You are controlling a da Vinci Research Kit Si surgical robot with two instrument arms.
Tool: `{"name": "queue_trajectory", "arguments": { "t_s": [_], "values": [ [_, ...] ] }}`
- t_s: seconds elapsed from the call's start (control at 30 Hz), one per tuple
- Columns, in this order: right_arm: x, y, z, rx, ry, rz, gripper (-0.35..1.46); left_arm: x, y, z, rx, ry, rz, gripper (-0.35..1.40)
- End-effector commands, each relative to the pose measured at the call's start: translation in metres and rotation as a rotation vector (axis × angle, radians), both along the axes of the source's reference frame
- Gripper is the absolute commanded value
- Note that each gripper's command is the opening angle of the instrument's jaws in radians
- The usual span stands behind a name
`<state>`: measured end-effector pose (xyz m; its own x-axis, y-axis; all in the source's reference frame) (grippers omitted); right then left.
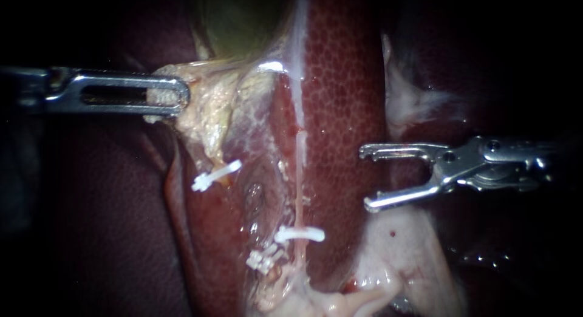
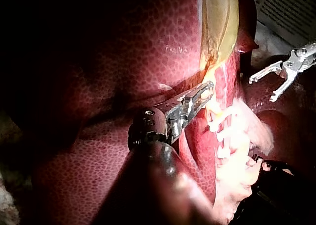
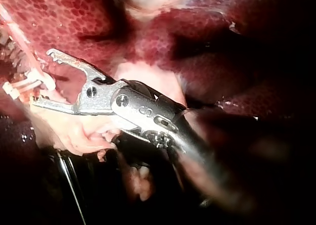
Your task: Going back first clip right tube
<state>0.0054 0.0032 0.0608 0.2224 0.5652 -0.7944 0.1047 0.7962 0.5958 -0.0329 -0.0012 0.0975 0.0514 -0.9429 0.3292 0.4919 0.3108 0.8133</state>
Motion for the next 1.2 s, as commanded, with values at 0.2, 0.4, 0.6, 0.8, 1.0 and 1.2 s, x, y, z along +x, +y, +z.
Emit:
{"name": "queue_trajectory", "arguments": {
  "t_s": [0.2,0.4,0.6,0.8,1.0,1.2],
  "values": [
    [0.0002,-0.0002,-0.0002,-0.004,0.001,-0.002,0.60,-0.0011,-0.0006,0.0030,-0.015,0.006,-0.006,-0.35],
    [0.0002,-0.0003,-0.0002,-0.004,0.001,-0.002,0.60,-0.0032,-0.0015,0.0067,-0.012,0.016,0.027,-0.35],
    [0.0002,-0.0003,-0.0002,-0.004,0.001,-0.001,0.60,-0.0056,-0.0022,0.0086,-0.012,0.022,0.054,-0.35],
    [0.0003,-0.0004,-0.0003,-0.003,0.002,-0.001,0.60,-0.0068,-0.0027,0.0090,-0.005,0.017,0.060,-0.35],
    [0.0004,-0.0004,-0.0004,-0.003,0.003,0.000,0.60,-0.0069,-0.0027,0.0090,-0.004,0.015,0.062,-0.35],
    [0.0005,-0.0005,-0.0005,-0.003,0.003,0.000,0.60,-0.0069,-0.0027,0.0090,-0.004,0.014,0.062,-0.35]
  ]
}}
